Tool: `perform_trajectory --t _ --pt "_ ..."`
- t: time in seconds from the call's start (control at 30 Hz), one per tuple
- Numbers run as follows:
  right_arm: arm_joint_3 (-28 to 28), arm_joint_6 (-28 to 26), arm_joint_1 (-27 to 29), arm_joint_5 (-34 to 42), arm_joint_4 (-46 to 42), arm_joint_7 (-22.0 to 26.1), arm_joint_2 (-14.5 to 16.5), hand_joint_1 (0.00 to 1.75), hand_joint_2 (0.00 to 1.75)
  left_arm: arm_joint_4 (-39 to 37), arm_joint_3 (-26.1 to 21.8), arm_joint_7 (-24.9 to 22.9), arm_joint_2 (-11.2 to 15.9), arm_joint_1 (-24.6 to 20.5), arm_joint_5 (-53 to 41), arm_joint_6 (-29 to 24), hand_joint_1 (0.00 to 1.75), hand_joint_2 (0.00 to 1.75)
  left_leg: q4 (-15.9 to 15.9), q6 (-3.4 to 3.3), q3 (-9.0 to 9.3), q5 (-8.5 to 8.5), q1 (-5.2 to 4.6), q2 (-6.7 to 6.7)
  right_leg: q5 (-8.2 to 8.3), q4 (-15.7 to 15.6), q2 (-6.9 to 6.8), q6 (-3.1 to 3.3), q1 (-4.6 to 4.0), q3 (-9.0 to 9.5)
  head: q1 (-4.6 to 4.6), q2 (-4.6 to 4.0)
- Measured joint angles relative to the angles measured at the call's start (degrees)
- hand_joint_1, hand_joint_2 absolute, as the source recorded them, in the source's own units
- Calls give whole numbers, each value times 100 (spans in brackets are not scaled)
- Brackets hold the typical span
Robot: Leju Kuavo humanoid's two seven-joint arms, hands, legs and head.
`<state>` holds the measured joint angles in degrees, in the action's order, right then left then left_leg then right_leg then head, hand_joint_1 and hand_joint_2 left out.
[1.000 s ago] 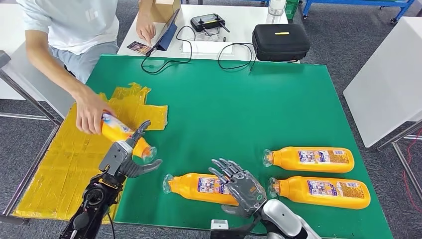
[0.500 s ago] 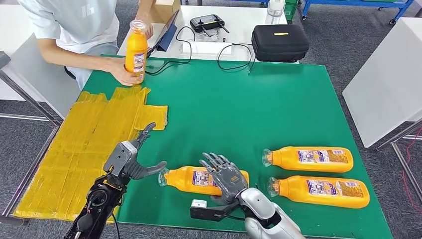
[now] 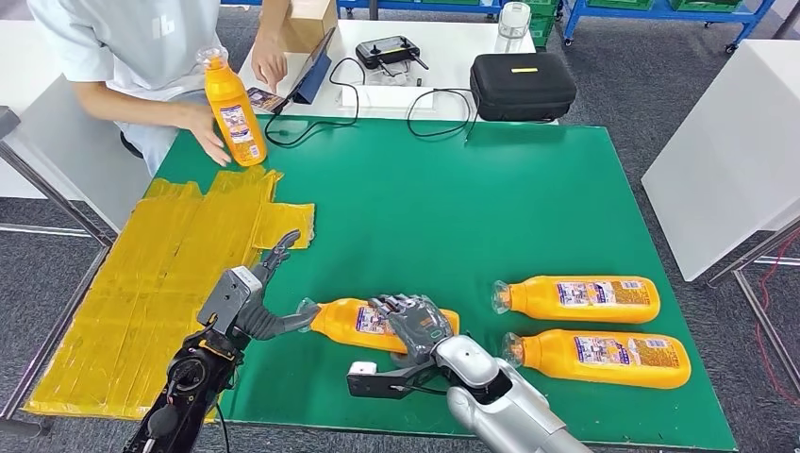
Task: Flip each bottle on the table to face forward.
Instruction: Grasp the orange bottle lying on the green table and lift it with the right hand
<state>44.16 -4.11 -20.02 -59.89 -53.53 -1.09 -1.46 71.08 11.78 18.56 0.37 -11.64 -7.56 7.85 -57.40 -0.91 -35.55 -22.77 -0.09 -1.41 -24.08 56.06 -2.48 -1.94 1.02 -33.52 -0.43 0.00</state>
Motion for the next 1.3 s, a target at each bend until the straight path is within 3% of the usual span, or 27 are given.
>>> perform_trajectory --t 0.3,0.43,0.6,0.87,1.07,1.3 --pt "-27 -213 15 227 -39 -51 23 175 175 9 0 16 -4 4 83 46 0 175 -2 -11 4 18 4 1 14 2 1 4 -4 62 0 0" --pt "-293 -762 236 509 -275 -11 80 175 175 103 0 -5 -10 32 209 111 0 175 -3 -11 -12 20 3 10 14 3 -1 3 -4 55 1 0" --pt "-958 -1822 766 1066 -859 340 269 175 175 253 0 -106 -21 61 511 179 0 175 -5 -18 -60 29 2 31 16 6 -10 -1 -4 20 -1 0" --pt "-1881 -2604 1068 1712 -1299 926 500 175 175 405 55 -153 -40 48 908 369 0 175 -6 -18 -91 27 0 32 15 5 -15 -3 -3 -12 0 0" --pt "-2406 -2834 1160 2096 -1430 1450 656 175 175 569 203 -425 -39 30 1893 874 0 175 -6 -17 -102 26 0 32 15 6 -16 -3 -4 -23 1 0" --pt "-2559 -2862 1201 2182 -1510 1601 784 175 175 663 388 -687 -39 -59 2422 1016 0 175 -6 -17 -106 26 1 32 14 6 -16 -2 -5 -28 1 0"
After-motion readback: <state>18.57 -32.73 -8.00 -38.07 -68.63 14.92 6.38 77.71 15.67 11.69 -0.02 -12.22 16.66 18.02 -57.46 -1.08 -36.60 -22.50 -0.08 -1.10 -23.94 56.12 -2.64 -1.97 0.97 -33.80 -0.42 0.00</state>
